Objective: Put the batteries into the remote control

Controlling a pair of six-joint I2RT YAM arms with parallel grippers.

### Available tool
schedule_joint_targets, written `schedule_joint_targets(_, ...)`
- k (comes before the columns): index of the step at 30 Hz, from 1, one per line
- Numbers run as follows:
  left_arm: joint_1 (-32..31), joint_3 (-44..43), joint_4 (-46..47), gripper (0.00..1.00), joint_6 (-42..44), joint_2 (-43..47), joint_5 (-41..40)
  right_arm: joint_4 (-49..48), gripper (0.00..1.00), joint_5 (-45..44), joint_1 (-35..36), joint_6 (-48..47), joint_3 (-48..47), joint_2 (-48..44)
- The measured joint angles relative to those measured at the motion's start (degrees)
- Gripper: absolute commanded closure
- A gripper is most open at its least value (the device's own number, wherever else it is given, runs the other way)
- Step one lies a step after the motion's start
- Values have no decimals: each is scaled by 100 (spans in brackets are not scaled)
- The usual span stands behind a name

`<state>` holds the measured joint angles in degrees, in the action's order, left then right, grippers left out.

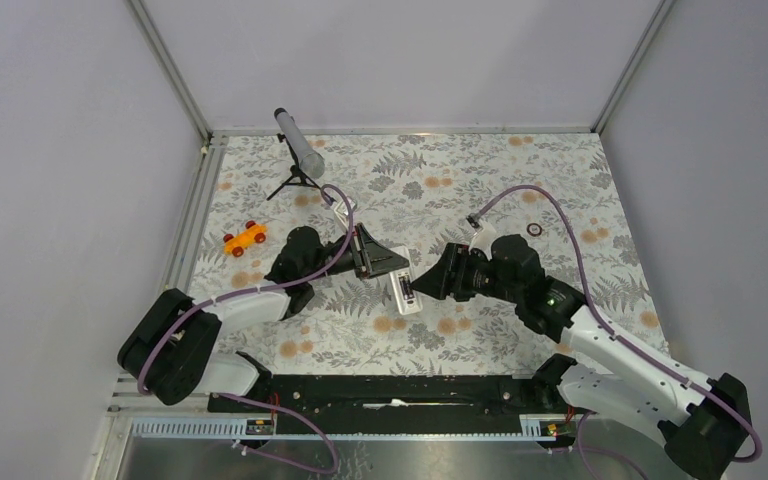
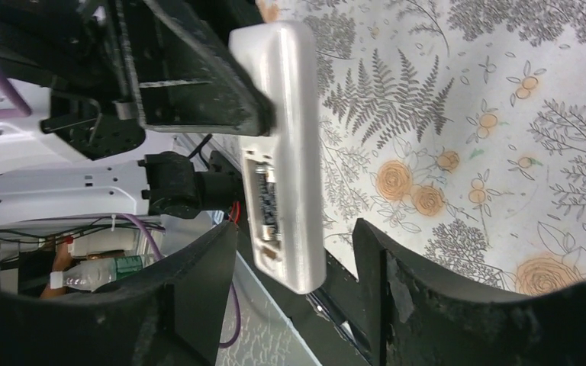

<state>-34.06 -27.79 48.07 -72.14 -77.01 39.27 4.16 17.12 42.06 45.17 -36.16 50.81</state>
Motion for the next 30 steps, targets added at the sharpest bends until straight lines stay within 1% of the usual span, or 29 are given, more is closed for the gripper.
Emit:
schedule_joint_targets(4, 0, -26, -199, 100, 190, 20, 9, -243, 34, 131, 0, -2, 0, -44)
schedule_joint_targets(12, 0, -26, -256, 100, 306, 20, 114, -448, 33, 457, 0, -295, 0, 415)
schedule_joint_targets(15, 0, -35, -256, 100, 313, 20, 164, -450, 38, 516, 0, -452, 0, 522)
schedule_joint_targets(19, 0, -57, -234, 100, 308, 20, 229, -470, 48, 669, 0, -592, -2, 645)
schedule_joint_targets(25, 0, -59, -146, 100, 249, 17, 297, -568, 49, 887, 0, -684, -2, 721)
schedule_joint_targets(30, 0, -57, -94, 100, 190, 15, 299, -688, 55, 1016, 0, -741, -2, 772)
